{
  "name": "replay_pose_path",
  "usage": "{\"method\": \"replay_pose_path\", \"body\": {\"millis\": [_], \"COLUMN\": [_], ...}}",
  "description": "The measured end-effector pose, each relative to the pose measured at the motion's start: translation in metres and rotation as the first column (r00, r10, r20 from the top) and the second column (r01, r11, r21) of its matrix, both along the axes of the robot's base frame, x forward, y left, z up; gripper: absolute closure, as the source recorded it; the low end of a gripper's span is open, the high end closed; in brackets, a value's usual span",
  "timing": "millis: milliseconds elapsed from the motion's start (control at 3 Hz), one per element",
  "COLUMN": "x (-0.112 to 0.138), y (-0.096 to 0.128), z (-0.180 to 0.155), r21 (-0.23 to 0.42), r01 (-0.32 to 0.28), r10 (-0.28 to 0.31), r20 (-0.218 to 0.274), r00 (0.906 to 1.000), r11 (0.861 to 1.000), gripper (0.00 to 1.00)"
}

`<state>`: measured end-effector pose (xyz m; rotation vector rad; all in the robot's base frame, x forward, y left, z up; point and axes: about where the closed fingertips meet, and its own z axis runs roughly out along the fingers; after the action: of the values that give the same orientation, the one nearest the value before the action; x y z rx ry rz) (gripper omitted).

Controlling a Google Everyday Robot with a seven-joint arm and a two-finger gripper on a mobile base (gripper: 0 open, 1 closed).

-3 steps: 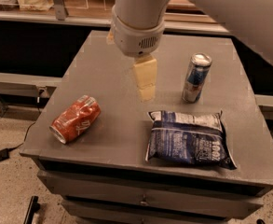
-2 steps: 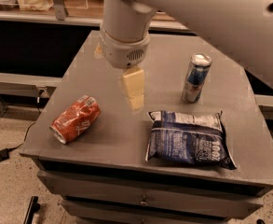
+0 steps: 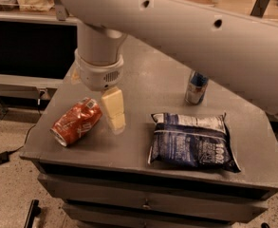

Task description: Place coke can upright

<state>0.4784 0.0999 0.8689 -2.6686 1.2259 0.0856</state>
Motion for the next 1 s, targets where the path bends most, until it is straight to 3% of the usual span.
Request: {"method": "replay_pose_path", "body": {"millis": [1000], "x": [-0.039], "y": [0.049], "z": [-0.021], "r21": [-0.065], "r01": [-0.136], "r10": [0.137], "r20": [0.012], "r00": [0.9905], "r11": [0.989], "gripper": [0.0]}}
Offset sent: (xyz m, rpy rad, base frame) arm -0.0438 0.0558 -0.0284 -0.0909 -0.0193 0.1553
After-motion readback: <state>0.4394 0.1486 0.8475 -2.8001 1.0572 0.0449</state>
